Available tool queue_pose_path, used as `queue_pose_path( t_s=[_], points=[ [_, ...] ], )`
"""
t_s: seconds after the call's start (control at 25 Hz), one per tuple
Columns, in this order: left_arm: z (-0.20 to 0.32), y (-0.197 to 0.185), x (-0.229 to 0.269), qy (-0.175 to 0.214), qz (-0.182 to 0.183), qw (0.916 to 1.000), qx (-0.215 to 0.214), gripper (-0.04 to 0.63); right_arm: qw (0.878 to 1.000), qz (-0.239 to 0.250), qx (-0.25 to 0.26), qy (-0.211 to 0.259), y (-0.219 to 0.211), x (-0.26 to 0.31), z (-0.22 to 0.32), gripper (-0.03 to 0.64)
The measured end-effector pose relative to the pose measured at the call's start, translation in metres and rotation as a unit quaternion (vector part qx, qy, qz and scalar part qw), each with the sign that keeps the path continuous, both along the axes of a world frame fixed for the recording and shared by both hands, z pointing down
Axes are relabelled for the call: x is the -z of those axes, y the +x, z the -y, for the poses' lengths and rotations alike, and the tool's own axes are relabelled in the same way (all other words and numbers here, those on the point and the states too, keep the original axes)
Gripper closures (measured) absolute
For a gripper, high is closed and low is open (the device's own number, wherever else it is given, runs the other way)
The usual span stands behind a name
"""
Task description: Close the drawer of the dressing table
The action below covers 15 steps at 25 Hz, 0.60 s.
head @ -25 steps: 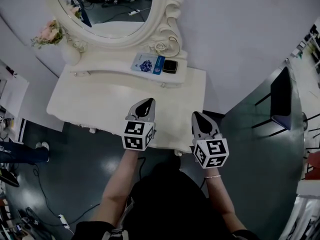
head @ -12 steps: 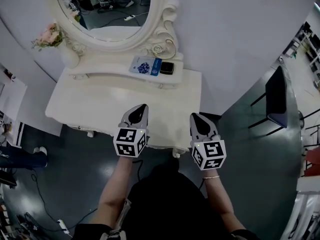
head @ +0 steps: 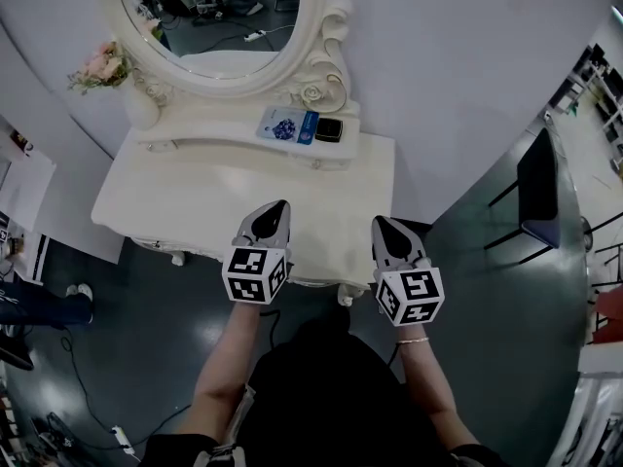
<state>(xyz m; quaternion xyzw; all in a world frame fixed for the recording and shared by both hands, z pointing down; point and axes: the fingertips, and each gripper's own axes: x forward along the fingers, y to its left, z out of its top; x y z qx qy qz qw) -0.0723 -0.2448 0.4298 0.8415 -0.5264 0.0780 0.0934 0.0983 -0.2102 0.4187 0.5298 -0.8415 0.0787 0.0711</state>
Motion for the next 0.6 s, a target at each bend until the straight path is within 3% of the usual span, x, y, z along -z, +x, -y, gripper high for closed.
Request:
queue_pose_path(
  t_s=[0.6],
  points=[
    [0.0059, -0.0029, -0.0012, -0.003, -0.002, 1.0000, 0.001, 0.589, 1.000, 0.007, 0.004, -0.003, -0.0060, -0.0011, 0.0048, 0.614]
  ],
)
